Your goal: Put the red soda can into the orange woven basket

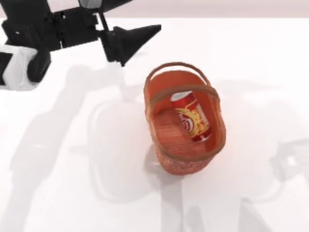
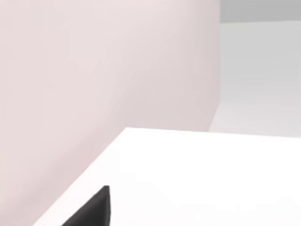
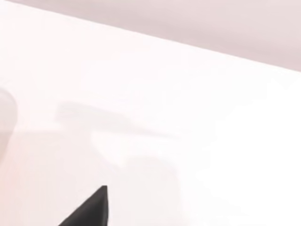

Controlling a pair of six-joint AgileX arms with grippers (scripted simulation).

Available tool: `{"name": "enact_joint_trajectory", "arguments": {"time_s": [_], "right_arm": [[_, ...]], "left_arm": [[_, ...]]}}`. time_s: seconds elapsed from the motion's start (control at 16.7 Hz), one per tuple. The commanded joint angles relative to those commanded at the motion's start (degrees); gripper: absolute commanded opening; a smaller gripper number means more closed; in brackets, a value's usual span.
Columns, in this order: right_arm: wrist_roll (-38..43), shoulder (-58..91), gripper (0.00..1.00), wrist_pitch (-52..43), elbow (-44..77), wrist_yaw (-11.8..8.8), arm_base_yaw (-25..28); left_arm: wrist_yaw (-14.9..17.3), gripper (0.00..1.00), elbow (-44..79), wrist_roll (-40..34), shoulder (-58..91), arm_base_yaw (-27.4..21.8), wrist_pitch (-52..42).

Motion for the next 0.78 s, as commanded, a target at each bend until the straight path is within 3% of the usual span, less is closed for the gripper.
{"name": "enact_joint_trajectory", "arguments": {"time_s": [0.24,0.78], "right_arm": [[-9.3,22.2,1.00,-15.1,22.8,0.2,5.9],[-31.6,75.0,1.00,-50.1,82.7,0.3,20.5]], "left_arm": [[-10.8,1.00,-8.7,-2.1,-19.3,3.4,-8.1],[-38.9,1.00,-39.2,-5.0,-71.4,10.6,-33.3]]}}
